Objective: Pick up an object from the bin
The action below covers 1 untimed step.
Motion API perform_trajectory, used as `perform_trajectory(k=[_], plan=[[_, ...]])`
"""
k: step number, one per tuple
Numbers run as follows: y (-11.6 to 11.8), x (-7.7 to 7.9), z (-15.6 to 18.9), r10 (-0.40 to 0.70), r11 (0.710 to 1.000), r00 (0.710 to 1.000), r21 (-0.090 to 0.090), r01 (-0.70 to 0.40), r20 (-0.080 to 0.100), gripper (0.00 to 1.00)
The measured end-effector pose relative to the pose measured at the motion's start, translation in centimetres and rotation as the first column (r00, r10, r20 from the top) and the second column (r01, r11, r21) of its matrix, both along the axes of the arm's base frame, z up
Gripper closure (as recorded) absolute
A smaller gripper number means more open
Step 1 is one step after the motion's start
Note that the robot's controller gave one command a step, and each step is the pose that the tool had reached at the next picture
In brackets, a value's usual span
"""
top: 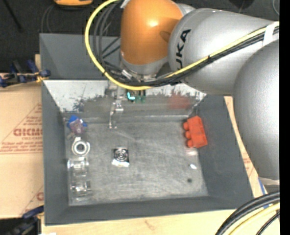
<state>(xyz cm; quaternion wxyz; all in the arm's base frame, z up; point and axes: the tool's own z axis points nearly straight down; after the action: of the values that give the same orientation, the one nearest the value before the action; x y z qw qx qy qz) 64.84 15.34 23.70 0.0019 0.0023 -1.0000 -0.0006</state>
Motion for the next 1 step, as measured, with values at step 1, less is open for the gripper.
perform_trajectory(k=[1], plan=[[-5.72, -4.06, -12.78, 0.145, 0.989, 0.989, -0.003, -0.145, -0.001, 0.0]])
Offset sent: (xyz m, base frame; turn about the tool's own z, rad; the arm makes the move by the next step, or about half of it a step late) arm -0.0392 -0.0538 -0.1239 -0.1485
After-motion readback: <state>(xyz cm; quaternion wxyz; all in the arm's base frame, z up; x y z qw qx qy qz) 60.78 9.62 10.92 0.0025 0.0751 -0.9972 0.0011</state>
